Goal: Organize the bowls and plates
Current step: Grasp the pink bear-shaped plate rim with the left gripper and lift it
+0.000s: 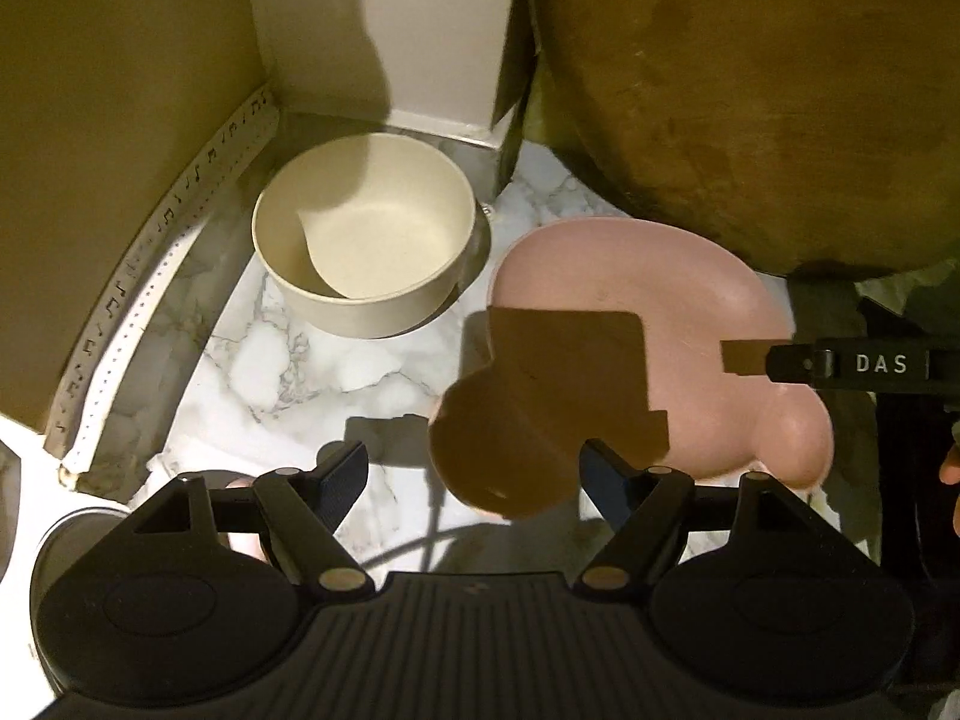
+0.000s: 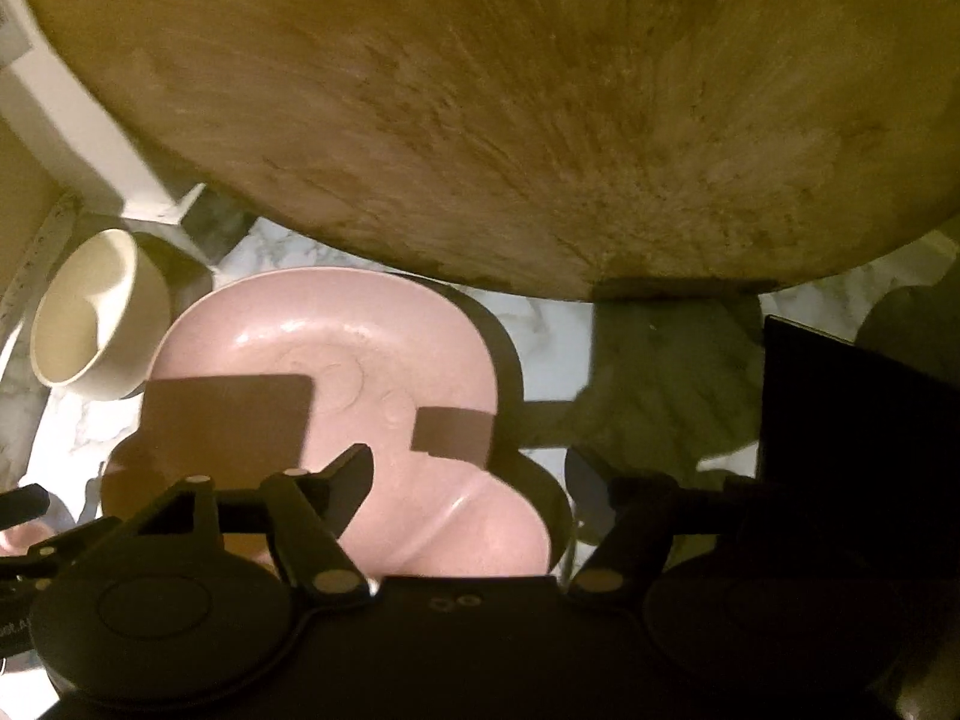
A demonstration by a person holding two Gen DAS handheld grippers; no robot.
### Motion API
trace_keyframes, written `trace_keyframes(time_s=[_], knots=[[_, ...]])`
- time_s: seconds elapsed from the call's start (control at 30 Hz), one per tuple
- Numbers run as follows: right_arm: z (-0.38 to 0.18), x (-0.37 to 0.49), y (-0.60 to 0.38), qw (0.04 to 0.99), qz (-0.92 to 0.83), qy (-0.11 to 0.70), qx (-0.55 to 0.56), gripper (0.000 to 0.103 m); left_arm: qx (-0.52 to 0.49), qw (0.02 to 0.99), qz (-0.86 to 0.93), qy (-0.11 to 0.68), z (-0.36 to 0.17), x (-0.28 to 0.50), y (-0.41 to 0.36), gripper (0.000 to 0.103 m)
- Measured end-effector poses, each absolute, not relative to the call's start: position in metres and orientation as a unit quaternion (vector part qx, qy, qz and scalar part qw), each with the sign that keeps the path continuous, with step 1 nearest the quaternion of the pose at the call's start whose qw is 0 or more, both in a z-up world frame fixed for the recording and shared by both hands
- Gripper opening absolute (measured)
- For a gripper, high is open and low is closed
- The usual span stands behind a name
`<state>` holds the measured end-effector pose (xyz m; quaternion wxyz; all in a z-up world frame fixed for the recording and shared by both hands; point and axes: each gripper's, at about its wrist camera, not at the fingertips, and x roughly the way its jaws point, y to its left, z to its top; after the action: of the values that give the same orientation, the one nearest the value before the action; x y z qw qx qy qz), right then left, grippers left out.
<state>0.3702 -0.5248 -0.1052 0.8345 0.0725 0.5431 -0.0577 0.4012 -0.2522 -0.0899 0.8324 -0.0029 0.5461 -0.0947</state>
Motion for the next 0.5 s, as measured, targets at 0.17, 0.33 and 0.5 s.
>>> trace_keyframes(time_s=[0.17,0.33,0.5], knots=[[-0.114,0.376,-0.527,0.832,-0.06,0.547,0.075,0.055,-0.006,0.825,-0.09,0.557,-0.106,0.409,-0.253,0.062],[-0.124,0.381,-0.532,0.828,-0.061,0.552,0.083,0.038,-0.003,0.825,-0.093,0.558,-0.113,0.41,-0.255,0.049],[-0.13,0.379,-0.534,0.825,-0.064,0.554,0.088,0.023,-0.001,0.82,-0.093,0.565,-0.122,0.411,-0.26,0.035]])
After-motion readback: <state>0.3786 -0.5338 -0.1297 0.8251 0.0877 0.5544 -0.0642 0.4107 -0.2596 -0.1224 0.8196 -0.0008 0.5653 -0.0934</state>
